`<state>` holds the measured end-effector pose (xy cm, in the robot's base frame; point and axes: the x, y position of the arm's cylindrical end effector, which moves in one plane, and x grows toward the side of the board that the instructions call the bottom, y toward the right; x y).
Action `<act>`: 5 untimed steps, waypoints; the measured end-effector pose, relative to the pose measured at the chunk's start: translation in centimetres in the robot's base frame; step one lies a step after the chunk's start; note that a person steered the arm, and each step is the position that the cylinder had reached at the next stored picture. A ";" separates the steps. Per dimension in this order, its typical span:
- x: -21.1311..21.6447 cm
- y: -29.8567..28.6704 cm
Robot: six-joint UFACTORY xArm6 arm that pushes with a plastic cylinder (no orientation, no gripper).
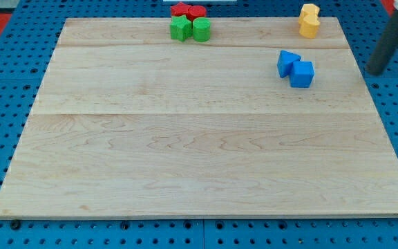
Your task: Move the blue cube along with blue triangle towards top
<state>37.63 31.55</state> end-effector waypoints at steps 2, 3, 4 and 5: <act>-0.7 -9.5; -6.8 -11.4; -5.5 -10.2; 1.2 -4.9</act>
<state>38.78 26.67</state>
